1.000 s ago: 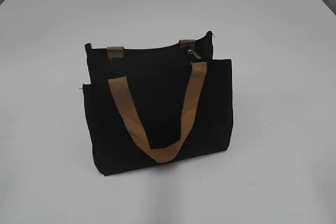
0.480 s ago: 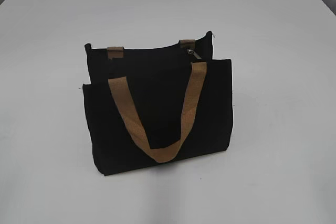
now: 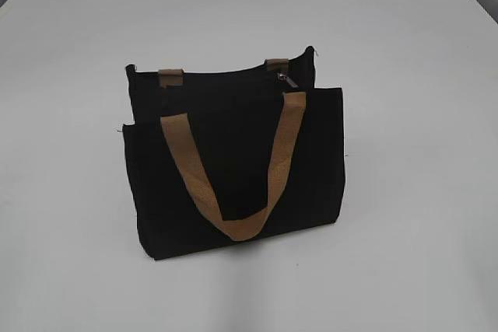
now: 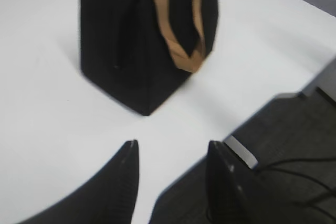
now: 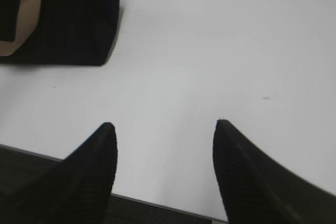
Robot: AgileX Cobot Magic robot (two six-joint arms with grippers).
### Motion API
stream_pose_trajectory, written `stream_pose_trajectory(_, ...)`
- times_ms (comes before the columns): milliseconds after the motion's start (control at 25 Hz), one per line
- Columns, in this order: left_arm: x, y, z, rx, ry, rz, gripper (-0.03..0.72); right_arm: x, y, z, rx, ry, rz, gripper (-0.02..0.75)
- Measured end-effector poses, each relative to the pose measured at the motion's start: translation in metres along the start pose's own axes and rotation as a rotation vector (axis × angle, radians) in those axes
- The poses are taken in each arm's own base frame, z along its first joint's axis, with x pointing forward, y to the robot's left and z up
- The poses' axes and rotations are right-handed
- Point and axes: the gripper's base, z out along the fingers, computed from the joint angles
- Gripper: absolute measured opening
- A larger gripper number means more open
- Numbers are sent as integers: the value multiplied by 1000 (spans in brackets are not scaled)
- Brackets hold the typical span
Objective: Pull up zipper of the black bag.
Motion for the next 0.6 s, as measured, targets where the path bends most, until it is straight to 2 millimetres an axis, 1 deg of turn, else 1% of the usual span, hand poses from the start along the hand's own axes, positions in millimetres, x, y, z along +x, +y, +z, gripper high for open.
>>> stream_pose_trajectory(40,1,0,-1,-46,-7,-23,320,0,0,0,24,1,14,454)
stream_pose_trajectory(200,2,-3,-4,-321,-23,-154,320,-1,1,1,114,4,66,454)
stream_pose_trajectory(280,3,-5,-4,-459,-26,-220,320,-1,1,1,131,4,76,454)
stream_pose_trajectory(360,3,-6,-5,-558,-29,-267,320,-1,1,1,134,5,77,454)
stream_pose_trajectory(440,3,-7,-5,-636,-31,-305,320,-1,1,1,134,5,77,454)
stream_pose_trajectory(600,3,-8,-5,-702,-32,-337,316,-1,1,1,134,5,77,454)
